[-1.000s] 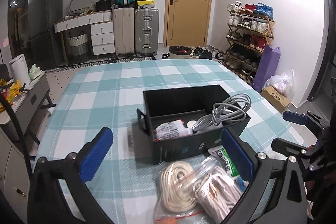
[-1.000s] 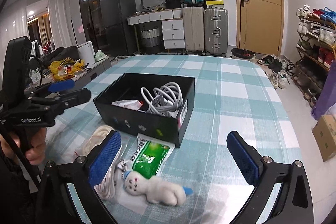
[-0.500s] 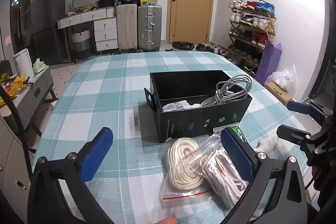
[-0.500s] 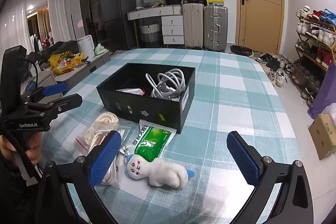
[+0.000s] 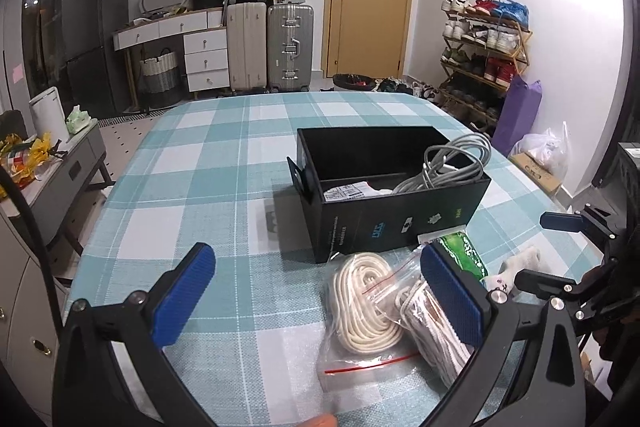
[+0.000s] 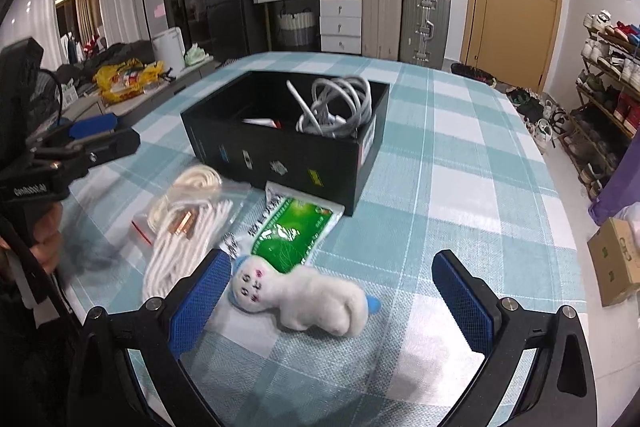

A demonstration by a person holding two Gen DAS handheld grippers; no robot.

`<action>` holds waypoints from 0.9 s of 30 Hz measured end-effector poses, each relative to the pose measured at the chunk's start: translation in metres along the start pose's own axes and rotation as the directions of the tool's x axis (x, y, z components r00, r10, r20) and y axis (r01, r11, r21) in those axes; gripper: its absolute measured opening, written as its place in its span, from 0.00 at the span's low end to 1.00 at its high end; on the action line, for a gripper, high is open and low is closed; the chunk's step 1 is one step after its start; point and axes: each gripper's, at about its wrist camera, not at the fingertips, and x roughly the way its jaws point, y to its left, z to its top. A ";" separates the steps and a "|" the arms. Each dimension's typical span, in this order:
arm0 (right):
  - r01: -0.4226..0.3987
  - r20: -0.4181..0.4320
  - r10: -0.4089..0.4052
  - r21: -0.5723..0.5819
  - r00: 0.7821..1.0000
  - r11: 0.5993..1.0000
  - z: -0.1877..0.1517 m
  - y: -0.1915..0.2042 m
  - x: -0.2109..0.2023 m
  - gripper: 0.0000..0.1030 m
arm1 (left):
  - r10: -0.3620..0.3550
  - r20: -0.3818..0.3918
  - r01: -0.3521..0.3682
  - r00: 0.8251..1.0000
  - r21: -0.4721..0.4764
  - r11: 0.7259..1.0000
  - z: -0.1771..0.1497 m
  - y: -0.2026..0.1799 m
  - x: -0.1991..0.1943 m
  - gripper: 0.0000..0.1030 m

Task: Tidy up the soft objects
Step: 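Move the right gripper toward the white plush doll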

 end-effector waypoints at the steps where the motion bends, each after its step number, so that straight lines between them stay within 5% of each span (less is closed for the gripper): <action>1: -0.002 -0.009 0.002 0.000 1.000 1.000 -0.001 0.000 0.002 0.99 | 0.002 -0.003 -0.002 1.000 0.006 1.000 0.000 -0.001 0.001 1.00; 18: -0.048 -0.080 0.047 -0.013 0.996 0.999 -0.008 0.014 0.023 0.99 | -0.003 -0.023 0.004 1.000 0.003 1.000 -0.005 -0.001 0.007 1.00; 27: 0.007 -0.113 -0.010 -0.028 0.994 1.000 -0.009 0.020 0.034 0.99 | -0.005 -0.030 0.005 1.000 0.008 1.000 -0.006 -0.002 0.008 1.00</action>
